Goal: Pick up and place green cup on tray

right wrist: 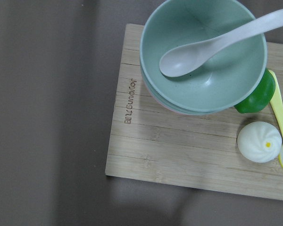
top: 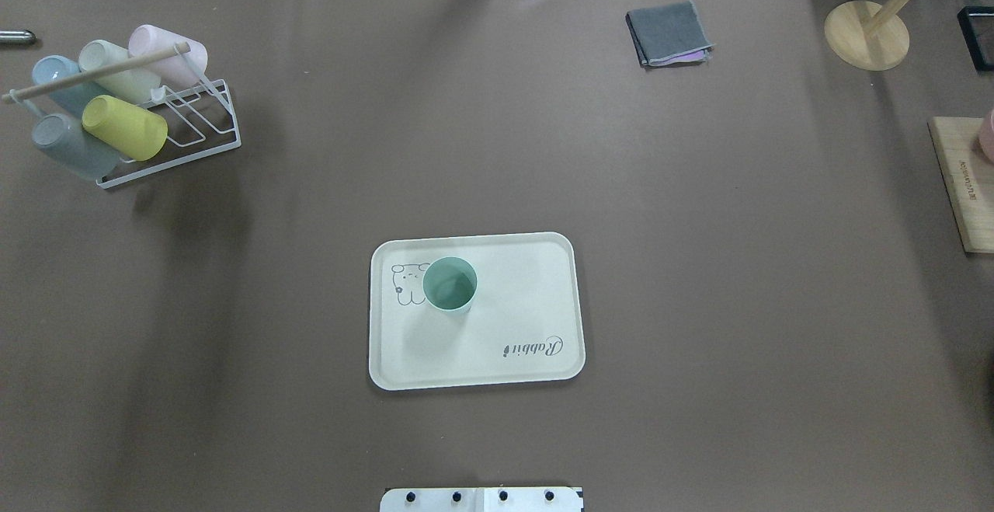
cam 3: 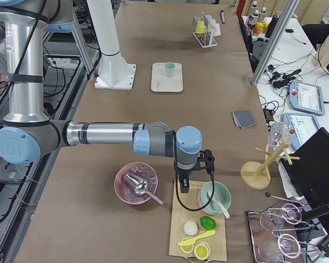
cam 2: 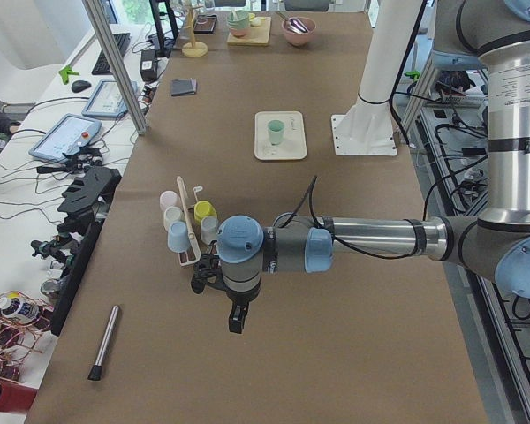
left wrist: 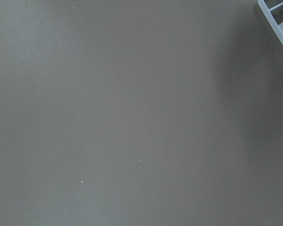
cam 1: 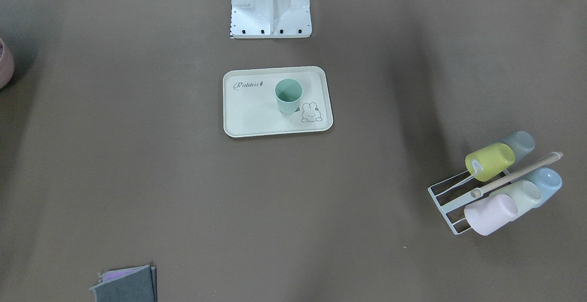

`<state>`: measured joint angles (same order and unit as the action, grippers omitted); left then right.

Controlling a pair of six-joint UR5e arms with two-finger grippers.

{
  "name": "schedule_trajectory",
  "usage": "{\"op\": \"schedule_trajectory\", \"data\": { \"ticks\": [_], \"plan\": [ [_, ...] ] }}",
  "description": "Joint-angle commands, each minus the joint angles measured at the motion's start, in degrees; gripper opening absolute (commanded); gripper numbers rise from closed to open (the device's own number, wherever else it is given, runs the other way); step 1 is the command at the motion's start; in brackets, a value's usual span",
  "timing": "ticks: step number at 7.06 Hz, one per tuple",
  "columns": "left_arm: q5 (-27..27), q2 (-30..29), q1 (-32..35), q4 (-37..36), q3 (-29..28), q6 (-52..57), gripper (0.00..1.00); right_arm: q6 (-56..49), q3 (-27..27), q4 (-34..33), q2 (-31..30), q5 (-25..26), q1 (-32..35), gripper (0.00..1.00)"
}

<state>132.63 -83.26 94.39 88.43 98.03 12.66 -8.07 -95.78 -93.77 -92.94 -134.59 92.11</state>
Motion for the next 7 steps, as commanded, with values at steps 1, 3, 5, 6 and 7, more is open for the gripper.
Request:
{"op": "schedule_trajectory", "data": {
  "ticks": [1, 3, 5, 6, 7],
  "plan": [
    [0.00, 0.03, 0.00, -0.01, 0.41, -0.09, 0.98, 0.34, 0.41, -0.01, -0.05, 1.00, -0.35, 1.00],
    [0.00, 0.03, 0.00, -0.01, 0.41, -0.09, 0.98, 0.25, -0.02, -0.01, 0.04, 1.09, -0.61, 1.00],
    [0.00, -0.06, 0.00, -0.01, 0.41, -0.09, 0.98, 0.25, 0.06, -0.01, 0.04, 1.09, -0.70, 1.00],
    [0.00, 0.03, 0.00, -0.01, 0.32, 0.00, 0.98, 0.25, 0.06, -0.01, 0.04, 1.35, -0.70, 1.00],
    [0.00, -0.06, 0.00, -0.01, 0.23, 0.00, 0.98, 0.34, 0.06, -0.01, 0.13, 1.70, -0.79, 1.00]
  ]
}}
